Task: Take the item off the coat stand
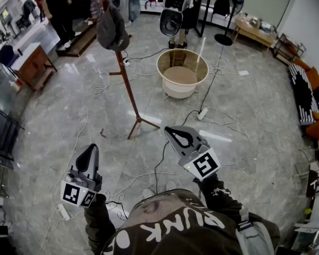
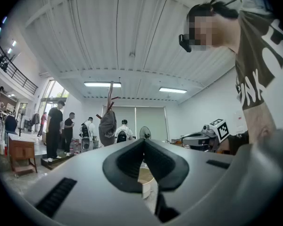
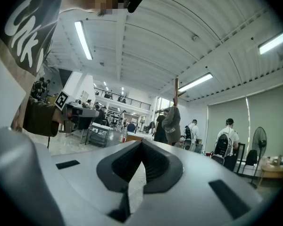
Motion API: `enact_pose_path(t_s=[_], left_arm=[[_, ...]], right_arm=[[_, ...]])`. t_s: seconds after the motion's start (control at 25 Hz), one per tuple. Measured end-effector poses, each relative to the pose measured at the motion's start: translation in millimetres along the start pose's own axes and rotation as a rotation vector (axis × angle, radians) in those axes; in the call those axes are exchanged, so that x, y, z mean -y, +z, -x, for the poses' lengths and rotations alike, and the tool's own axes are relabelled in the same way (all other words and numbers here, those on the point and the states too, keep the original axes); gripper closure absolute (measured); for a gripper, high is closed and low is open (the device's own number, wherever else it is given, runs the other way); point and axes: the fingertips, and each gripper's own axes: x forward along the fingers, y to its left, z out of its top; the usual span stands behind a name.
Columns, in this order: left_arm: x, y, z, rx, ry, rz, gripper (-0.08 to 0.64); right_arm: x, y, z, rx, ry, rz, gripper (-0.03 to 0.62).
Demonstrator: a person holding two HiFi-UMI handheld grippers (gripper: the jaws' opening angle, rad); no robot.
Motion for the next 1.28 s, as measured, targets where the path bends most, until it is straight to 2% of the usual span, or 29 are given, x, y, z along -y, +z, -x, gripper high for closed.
enact_pose_path(t_s=[1.04,1.16,1.28], left_arm=[[-9,-4,-14,-0.007,0.008,-0.001,0.555],[-12,-6,-15,-0.01,0.012,-0.001,0.555],[-13,-5,-16,-0.009,0.013,-0.002,0.555]], right_arm=[[17,-7,-17,0.021,-0.005,-0.015,0.571],[17,-9,-20,0.023,0.011,-0.025,0.496],[15,-9,-23,0.027,0.028,-0.046,0.336]])
